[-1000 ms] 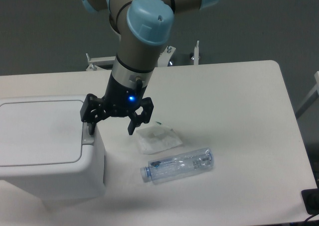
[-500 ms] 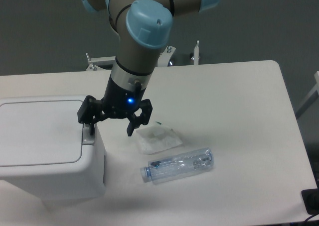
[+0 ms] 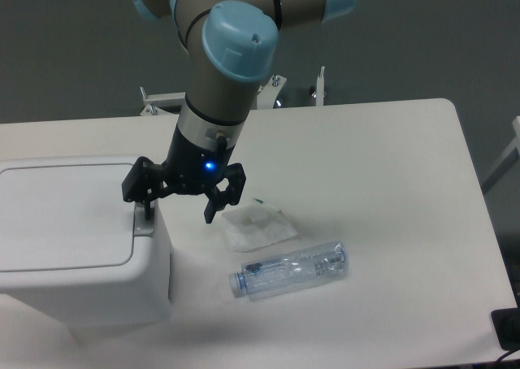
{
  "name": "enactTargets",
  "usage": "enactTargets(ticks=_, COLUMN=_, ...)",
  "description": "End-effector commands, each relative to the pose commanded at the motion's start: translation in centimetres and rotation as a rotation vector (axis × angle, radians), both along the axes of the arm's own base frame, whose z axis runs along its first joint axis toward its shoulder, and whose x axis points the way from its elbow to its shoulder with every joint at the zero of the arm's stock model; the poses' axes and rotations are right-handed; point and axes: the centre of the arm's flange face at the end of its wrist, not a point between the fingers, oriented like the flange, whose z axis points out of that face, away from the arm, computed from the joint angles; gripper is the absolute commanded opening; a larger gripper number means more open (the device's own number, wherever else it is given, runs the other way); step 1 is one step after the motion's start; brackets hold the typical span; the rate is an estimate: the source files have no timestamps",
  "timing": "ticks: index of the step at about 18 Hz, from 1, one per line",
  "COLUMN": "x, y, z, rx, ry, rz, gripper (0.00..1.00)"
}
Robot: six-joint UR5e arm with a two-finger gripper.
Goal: Open the trash can
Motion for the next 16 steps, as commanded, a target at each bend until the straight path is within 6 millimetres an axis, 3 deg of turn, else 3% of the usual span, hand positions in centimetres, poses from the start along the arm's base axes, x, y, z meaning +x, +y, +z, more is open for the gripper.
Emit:
enactTargets(ticks=5, x=-0.1, y=-0.1, z=0.5, rx=0.010, ry=0.011, rz=-0.001, gripper=1.00)
enactTargets(ticks=12, x=-0.7, y=-0.5, z=-0.3, rx=-0.048, ry=0.067, rz=0.015, gripper=1.00)
enactTargets(ticks=16, x=-0.7, y=-0.2, z=1.0, rx=-0.019, ry=0.073, rz=0.023, gripper=1.00)
